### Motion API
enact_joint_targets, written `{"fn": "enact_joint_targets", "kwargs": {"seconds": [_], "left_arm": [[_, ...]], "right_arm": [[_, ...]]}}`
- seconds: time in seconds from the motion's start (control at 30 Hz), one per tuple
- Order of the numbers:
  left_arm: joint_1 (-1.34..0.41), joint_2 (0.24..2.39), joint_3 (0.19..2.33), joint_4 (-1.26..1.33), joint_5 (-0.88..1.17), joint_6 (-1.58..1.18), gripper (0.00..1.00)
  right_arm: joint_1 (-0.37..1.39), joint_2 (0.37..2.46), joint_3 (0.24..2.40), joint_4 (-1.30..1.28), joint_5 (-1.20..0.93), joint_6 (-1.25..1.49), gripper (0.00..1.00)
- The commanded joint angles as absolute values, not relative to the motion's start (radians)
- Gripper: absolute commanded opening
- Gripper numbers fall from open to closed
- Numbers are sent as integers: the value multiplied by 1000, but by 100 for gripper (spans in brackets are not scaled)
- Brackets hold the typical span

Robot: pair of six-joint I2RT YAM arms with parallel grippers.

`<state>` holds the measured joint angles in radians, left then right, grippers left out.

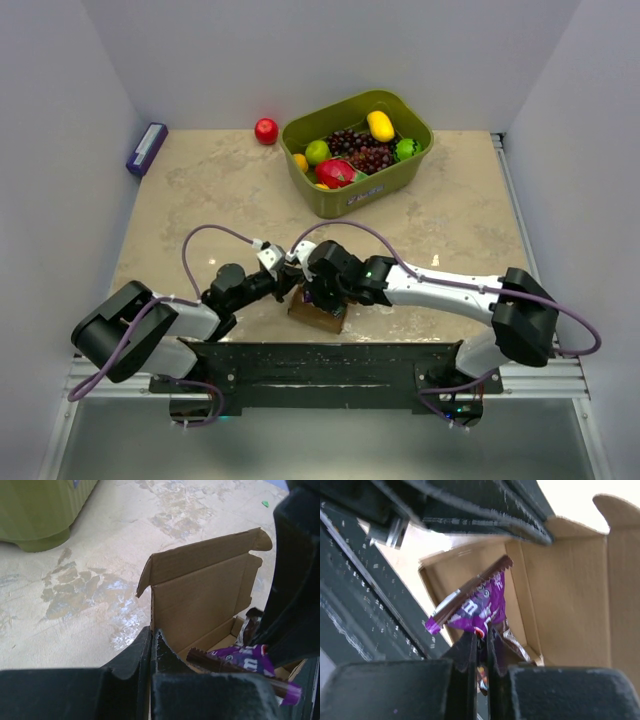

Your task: Fold the paper box

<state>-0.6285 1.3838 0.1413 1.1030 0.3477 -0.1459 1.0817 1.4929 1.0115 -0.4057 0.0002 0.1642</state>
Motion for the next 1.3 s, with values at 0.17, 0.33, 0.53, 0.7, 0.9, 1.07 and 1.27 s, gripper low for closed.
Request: {"fn": "enact_joint_targets", "kwargs": {"seconds": [0.17,0.33,0.53,0.7,0.9,1.07,1.27], "left_arm": [[-620,1370,123,1203,341,-163,0],[-620,1371,118,1213,341,-169,0],[-620,1384,118,1226,350,-172,0],[-620,1388,120,1230,360,-175,0],[-620,1384,117,1236,365,-175,0],[-621,1385,117,1244,377,-178,0],[-620,1382,117,1244,391,-178,0]], "right_arm": [[1094,1571,1045,-319,-3,179,0],[1104,1611,1052,-339,17,176,11],[1108,1559,1060,-341,32,193,60],[1108,1485,1080,-377,48,222,66],[1104,1379,1091,-455,182,287,77],[1062,1327,1126,-529,276,255,84],[956,1298,1086,-490,227,143,83]]}}
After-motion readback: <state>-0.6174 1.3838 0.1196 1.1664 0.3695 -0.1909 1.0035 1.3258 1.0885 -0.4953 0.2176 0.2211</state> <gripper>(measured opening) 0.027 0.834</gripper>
